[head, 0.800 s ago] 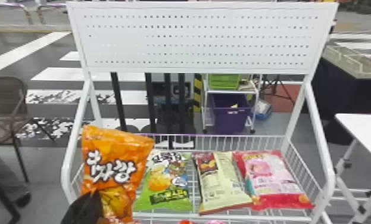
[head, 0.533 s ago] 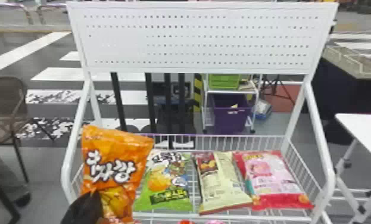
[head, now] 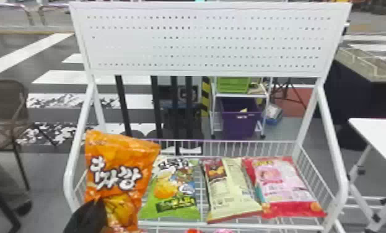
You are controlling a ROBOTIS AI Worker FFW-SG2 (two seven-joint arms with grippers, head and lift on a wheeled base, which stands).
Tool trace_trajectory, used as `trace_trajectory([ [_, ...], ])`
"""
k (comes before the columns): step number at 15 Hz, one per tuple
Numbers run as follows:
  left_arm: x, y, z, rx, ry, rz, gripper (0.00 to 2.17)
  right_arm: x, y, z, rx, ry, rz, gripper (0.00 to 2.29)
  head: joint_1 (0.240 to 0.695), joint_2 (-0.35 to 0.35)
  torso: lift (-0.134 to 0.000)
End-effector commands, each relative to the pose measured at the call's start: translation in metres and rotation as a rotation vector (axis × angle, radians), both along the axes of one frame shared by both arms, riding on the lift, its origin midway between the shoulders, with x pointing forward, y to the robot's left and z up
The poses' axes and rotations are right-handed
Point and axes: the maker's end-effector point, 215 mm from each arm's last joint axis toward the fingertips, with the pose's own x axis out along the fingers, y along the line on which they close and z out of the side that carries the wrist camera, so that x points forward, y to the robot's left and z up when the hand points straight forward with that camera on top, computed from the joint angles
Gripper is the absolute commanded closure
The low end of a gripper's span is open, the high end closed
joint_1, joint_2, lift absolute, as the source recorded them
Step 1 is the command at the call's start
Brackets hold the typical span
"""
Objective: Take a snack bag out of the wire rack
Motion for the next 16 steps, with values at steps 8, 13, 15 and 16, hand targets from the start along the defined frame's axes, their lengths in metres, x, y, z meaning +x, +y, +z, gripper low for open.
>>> trace_trajectory([
  [8, -0.001, -0.004, -0.002, 0.007, 0.003, -0.006, 2.04, 0.146, 0.091, -0.07, 0.016, 0.123, 0.141, 0.13, 0.499, 0.0, 0.0],
  [13, 0.001, -0.001, -0.006, 0.009, 0.011, -0.003, 2.04, 0.201, 0.146, -0.097, -0.046, 0.219, 0.226, 0.13, 0.499, 0.0, 0.0],
  [15, 0.002, -0.001, -0.005, 0.01, 0.008, -0.005, 2.04, 0.21, 0.158, -0.11, -0.068, 0.261, 0.247, 0.15, 0.499, 0.0, 0.0],
  [16, 0.002, 0.0, -0.007, 0.011, 0.011, -0.004, 2.04, 0.213, 0.162, -0.114, -0.078, 0.273, 0.257, 0.22, 0.499, 0.0, 0.0],
])
